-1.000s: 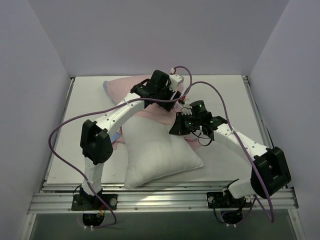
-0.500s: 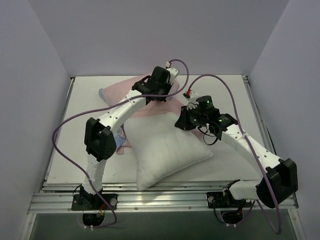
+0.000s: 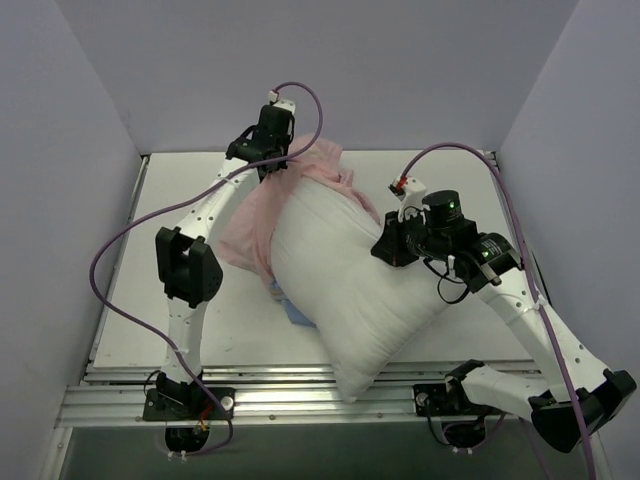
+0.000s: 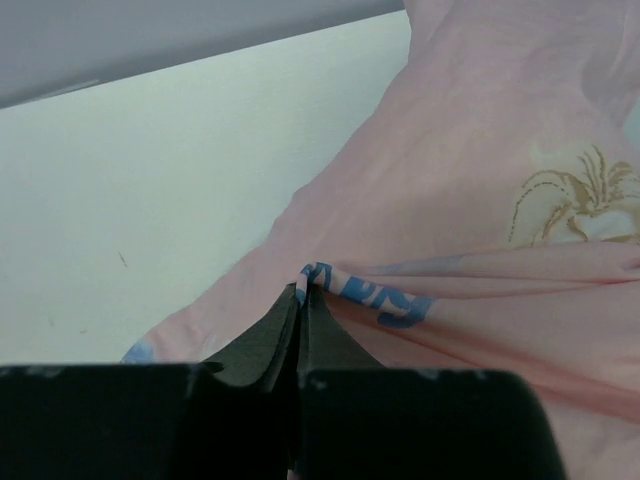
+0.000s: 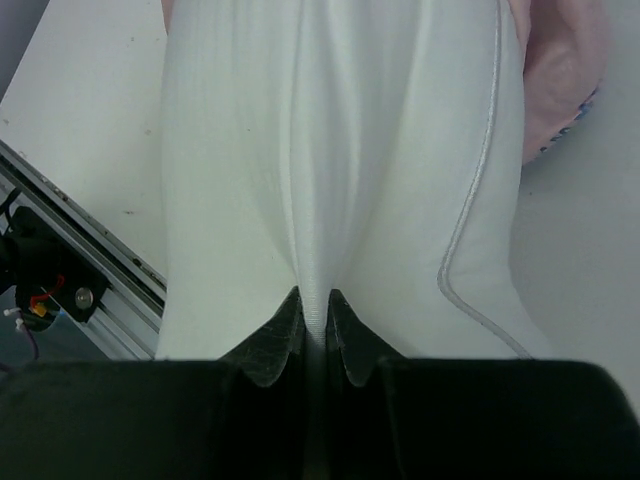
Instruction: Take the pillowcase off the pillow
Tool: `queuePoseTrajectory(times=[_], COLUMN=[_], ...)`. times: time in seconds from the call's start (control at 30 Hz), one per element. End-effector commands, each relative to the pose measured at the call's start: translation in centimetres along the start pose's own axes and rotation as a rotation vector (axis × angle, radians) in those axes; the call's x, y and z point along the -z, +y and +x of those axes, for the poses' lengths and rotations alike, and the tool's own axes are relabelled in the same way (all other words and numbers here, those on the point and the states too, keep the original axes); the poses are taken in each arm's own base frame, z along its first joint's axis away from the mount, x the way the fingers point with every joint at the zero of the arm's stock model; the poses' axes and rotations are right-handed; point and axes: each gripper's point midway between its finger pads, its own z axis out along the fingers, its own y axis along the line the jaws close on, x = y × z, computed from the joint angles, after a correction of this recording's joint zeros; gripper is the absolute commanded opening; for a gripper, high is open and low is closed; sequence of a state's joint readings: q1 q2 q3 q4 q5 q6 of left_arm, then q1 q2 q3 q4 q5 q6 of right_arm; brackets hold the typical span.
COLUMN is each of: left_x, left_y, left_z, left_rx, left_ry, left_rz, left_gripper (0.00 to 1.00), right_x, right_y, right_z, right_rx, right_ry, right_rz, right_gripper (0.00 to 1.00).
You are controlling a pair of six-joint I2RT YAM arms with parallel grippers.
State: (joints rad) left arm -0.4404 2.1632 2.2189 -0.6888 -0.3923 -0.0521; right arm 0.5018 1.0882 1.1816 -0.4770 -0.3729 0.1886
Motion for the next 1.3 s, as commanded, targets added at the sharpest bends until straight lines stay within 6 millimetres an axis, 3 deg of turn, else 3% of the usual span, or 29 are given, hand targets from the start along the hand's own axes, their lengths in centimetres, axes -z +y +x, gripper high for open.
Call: queuePoseTrajectory(times=[0.0,0.07,0.17,0.27,0.37,0.43,0.47,0.5,0.53,0.57,0.67,0.77,0.87,1.0,1.03,1.07,1.1,1.13,1.2,1.23,1.27], left_x=[-2.0,-2.5,-2.9,-2.1,-0.1,1.5,3.1,3.8,4.2,5.6,6.8,8.9,10.2,11.7,11.1,11.2,11.7,11.1,11.7,11.5,11.3], left_y=[11.2,10.7,7.2,2.2,-2.1,-3.3,-4.0,-4.2,-4.3,-3.9,-3.1,-1.4,0.4,2.6,3.2,3.7,4.3,5.3,5.9,6.1,6.6], left_z=[-2.4,-2.2,-2.4,-2.9,-3.3,-3.7,-4.5,-4.6,-4.2,-4.9,-3.5,-2.7,-0.6,2.7,5.0,5.8,6.3,8.5,9.3,11.1,11.8], left_rx=[0.107,0.127,0.168,0.218,0.249,0.269,0.298,0.311,0.321,0.347,0.358,0.38,0.412,0.443,0.45,0.465,0.478,0.498,0.538,0.546,0.559], left_ry=[-0.074,-0.068,-0.07,-0.077,-0.08,-0.083,-0.094,-0.092,-0.076,-0.087,-0.04,-0.024,0.011,0.043,0.091,0.105,0.105,0.147,0.147,0.18,0.184], left_rz=[-0.336,-0.294,-0.137,0.056,0.204,0.259,0.305,0.325,0.335,0.346,0.332,0.315,0.288,0.252,0.235,0.229,0.229,0.203,0.223,0.214,0.208], left_gripper=[0.06,0.06,0.12,0.21,0.39,0.54,0.58,0.64,0.74,0.79,0.92,0.97,0.97,0.97,0.97,0.97,0.97,0.97,0.97,0.97,0.97], right_x=[4.5,4.4,3.3,1.6,-0.1,-1.1,-1.6,-1.8,-1.9,-1.7,-2.1,-2.2,-3.0,-5.3,-5.9,-6.4,-7.4,-8.1,-9.6,-10.3,-11.0], right_y=[0.4,-0.4,-1.4,-2.6,-3.8,-4.8,-5.0,-5.5,-5.8,-5.9,-6.4,-5.8,-2.9,0.8,1.3,2.4,2.6,2.9,3.9,4.2,4.1], right_z=[1.3,1.3,1.8,1.7,1.1,0.7,-0.2,-0.8,-1.3,-2.7,-4.1,-5.8,-6.6,-5.8,-5.3,-4.5,-3.7,-3.0,-1.4,-1.1,0.1], right_rx=[-0.016,-0.023,-0.03,-0.034,-0.041,-0.041,-0.029,-0.024,-0.018,-0.009,0.039,0.111,0.22,0.292,0.304,0.324,0.337,0.348,0.378,0.379,0.384], right_ry=[0.032,0.032,0.05,0.046,0.045,0.059,0.052,0.043,0.033,0.006,-0.009,-0.041,-0.063,-0.05,-0.042,-0.024,0.007,0.025,0.061,0.055,0.082], right_rz=[0.027,0.064,0.1,0.137,0.178,0.221,0.23,0.26,0.278,0.295,0.342,0.385,0.387,0.301,0.289,0.268,0.267,0.26,0.241,0.232,0.227], right_gripper=[0.0,0.0,0.0,0.0,0.02,0.16,0.33,0.41,0.55,0.63,0.82,0.91,0.96,1.0,1.0,1.0,1.0,1.0,1.0,1.0,1.0])
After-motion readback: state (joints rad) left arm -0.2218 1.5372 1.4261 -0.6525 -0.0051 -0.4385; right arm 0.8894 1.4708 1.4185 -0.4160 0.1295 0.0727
